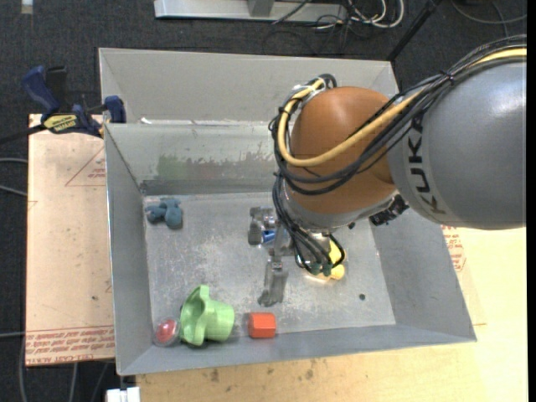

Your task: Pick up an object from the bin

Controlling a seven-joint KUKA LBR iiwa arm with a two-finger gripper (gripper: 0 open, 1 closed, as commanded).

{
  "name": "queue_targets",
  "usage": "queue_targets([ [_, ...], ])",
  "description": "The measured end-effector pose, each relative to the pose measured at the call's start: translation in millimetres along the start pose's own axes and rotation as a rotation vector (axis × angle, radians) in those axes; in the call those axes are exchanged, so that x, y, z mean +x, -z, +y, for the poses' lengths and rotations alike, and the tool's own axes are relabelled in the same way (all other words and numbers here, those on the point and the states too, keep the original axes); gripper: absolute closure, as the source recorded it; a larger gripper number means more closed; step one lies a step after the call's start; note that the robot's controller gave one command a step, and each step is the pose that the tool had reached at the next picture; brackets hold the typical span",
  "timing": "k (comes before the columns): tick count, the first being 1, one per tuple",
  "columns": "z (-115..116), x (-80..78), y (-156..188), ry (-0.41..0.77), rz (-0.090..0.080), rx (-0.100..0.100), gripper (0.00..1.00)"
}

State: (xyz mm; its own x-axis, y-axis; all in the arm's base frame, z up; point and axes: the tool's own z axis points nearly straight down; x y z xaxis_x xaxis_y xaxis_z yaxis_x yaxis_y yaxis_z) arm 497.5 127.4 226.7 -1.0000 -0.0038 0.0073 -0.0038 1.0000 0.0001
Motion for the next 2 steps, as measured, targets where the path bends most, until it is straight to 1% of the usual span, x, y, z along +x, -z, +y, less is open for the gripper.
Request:
queue_targets([
  [1, 64.0, 5.3, -156.7, 0.369, -0.019, 0.0, 0.0],
  [2, 61.7, 13.1, -126.0, 0.287, -0.01, -0.001, 0.0],
])
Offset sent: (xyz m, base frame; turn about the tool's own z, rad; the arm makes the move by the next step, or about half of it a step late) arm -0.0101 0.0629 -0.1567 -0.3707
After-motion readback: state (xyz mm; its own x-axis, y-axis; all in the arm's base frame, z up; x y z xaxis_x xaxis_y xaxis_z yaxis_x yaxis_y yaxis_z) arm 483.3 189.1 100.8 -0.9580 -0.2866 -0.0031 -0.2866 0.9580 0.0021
